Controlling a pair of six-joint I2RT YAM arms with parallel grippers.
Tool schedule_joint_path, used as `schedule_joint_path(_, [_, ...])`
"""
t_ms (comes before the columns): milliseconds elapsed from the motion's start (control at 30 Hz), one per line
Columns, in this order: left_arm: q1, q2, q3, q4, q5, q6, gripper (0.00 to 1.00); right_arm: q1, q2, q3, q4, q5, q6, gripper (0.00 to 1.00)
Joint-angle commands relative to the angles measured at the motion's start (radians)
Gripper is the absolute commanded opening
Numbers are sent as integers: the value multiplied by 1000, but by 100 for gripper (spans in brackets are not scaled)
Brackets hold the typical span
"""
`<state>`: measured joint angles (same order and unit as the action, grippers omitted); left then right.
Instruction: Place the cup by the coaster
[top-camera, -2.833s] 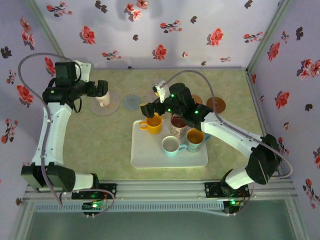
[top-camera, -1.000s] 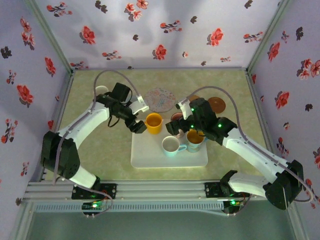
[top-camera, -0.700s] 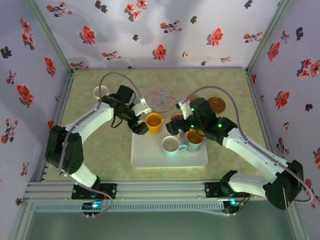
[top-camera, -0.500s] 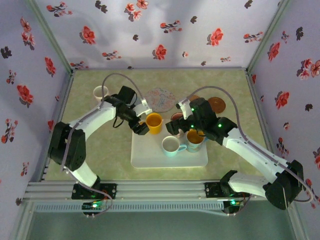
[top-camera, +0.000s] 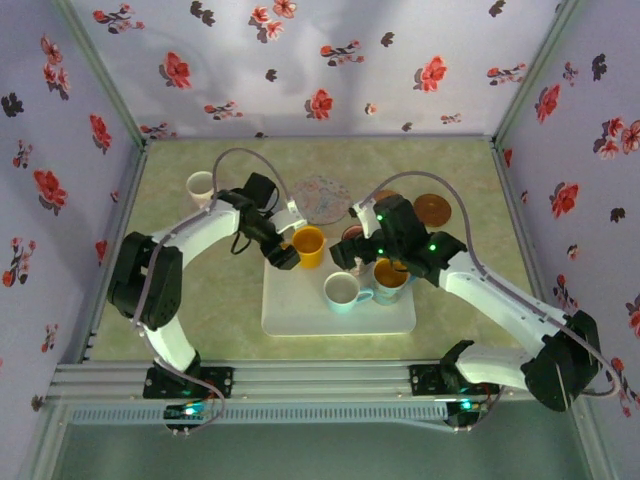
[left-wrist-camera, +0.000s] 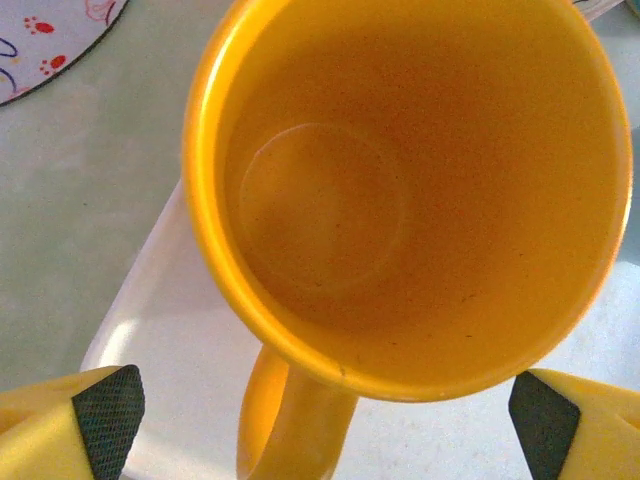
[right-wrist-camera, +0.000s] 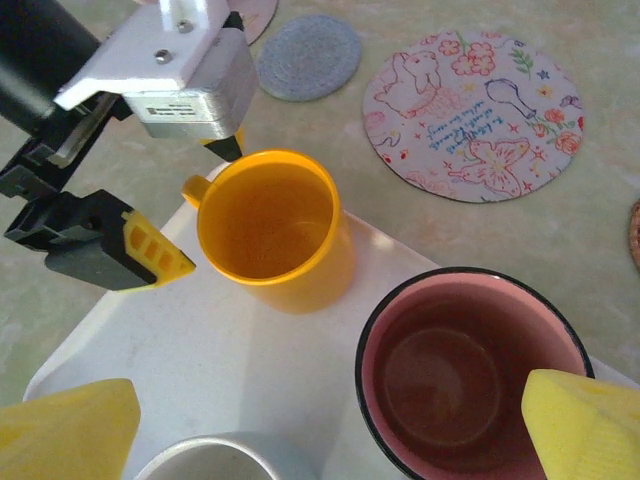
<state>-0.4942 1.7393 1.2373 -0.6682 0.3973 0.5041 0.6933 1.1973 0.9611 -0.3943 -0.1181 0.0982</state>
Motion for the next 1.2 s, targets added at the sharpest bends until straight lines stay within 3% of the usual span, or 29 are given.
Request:
schedule_joint_path(0, [-12, 19, 30, -35, 30, 2, 95, -5, 17, 40, 12, 57, 42, 99])
schedule_joint_path(867, [-53, 4, 22, -171, 73, -7, 80, -5, 7, 29, 24, 75, 53, 99])
schedule_joint_path(1167, [-61, -39, -37, -33, -9, -105, 81, -5, 21, 36, 31, 72, 47, 99])
